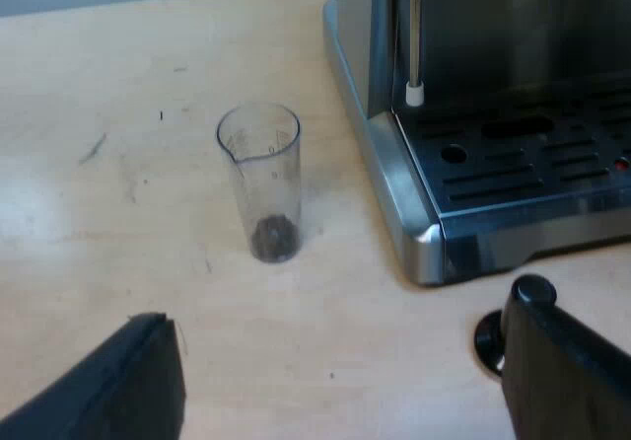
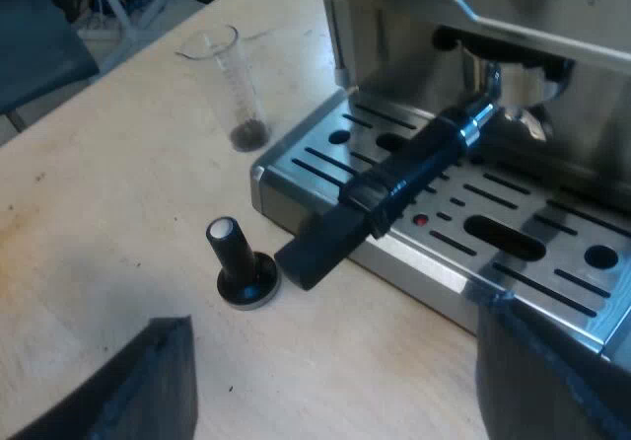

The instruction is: Pour the beans into the coffee machine

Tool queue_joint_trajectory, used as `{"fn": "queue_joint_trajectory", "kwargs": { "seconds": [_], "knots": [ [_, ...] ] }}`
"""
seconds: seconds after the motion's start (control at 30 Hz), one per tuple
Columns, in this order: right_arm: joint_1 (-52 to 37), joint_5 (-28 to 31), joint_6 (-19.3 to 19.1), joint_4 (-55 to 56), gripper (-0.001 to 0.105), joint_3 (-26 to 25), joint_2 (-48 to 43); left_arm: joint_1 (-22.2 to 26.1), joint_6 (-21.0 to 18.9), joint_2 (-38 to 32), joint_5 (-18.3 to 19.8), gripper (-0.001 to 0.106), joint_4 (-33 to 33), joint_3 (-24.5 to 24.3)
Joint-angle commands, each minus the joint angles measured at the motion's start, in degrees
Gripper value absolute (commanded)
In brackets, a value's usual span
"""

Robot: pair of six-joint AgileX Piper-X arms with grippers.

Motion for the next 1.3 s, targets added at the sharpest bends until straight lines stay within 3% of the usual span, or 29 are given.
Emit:
{"fn": "queue_joint_trajectory", "kwargs": {
  "seconds": [0.03,0.43,0.67,0.93,1.17,1.3],
  "knots": [
    [0.12,-0.05,-0.72,-0.74,0.062,-0.74,-0.17,-0.15,-0.29,0.13,-0.46,0.069,-2.17,-0.02],
    [0.12,0.23,-0.72,-0.74,0.062,-0.74,-0.17,-0.15,-0.54,9.87,-0.45,0.069,-12.16,-0.02],
    [0.12,0.22,-0.72,-0.74,0.062,-0.74,-0.17,-0.15,-0.54,17.01,1.74,0.069,-18.89,-0.02],
    [0.12,0.22,-0.62,-0.74,0.062,-0.74,-0.17,-0.15,-0.54,23.32,2.55,0.069,-22.44,-0.02],
    [0.12,0.22,-0.30,-0.74,0.062,-0.74,-0.17,-0.15,-0.54,29.30,2.05,0.094,-22.43,-0.02],
    [0.12,0.66,-0.30,-0.74,0.062,-0.74,-0.17,-0.15,-0.04,31.24,2.05,0.094,-24.38,1.11]
  ]
}}
